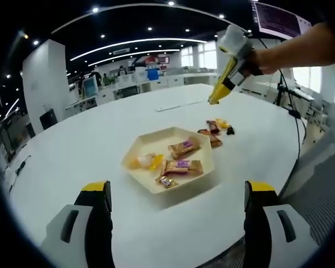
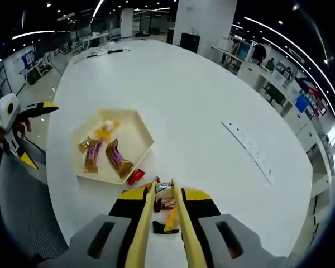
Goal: Place the target food into the container with the food tongs after gripping and lifting it, then release it inside without dropping or visibly crushing the food.
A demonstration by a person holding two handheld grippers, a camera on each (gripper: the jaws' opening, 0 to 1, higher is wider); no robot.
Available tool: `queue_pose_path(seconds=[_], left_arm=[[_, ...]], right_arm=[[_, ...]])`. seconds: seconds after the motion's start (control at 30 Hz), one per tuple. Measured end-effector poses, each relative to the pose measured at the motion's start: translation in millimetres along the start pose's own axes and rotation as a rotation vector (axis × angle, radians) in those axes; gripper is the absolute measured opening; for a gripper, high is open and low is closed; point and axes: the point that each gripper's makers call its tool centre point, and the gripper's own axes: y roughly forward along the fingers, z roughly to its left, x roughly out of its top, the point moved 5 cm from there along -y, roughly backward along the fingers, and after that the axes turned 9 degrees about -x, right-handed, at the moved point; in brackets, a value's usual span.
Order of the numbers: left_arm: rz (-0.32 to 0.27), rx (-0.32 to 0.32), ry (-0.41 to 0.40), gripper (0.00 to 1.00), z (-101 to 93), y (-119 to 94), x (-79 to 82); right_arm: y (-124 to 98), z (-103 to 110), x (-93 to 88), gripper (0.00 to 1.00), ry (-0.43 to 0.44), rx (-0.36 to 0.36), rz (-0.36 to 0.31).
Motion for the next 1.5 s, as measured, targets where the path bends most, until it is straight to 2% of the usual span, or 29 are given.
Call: queue_pose_path(seconds=[0.2, 0.27, 0.4, 0.7, 1.3, 1.5], left_arm=[[-0.010, -0.006, 0.012, 0.94, -1.2, -1, 1.8], [-0.038, -0.021, 0.021, 0.96, -4.7, -1, 5.5], [-0.052, -0.027, 0.018, 0.96, -5.4, -2, 7.7], [-0.048, -0.022, 0.019, 0.96, -4.9, -2, 7.5], [-0.074, -0.054, 0.012, 0.97, -9.9, -2, 10.8], [-0.079, -0.063, 0.009, 0.97, -11.2, -3, 11.9]], right_arm=[[-5, -3, 10.3, 0.22, -0.007, -0.005, -0.009], [-6, -3, 12.1, 0.22, -0.009, -0.005, -0.012], [-9, -2, 14.1, 0.22, -0.009, -0.009, -0.014], [-11, -2, 19.0, 0.22, -0.014, -0.013, -0.015], [-1, 31, 47.5, 0.22, -0.042, 0.023, -0.034], [3, 48, 60.8, 0.22, -0.070, 0.046, -0.042]])
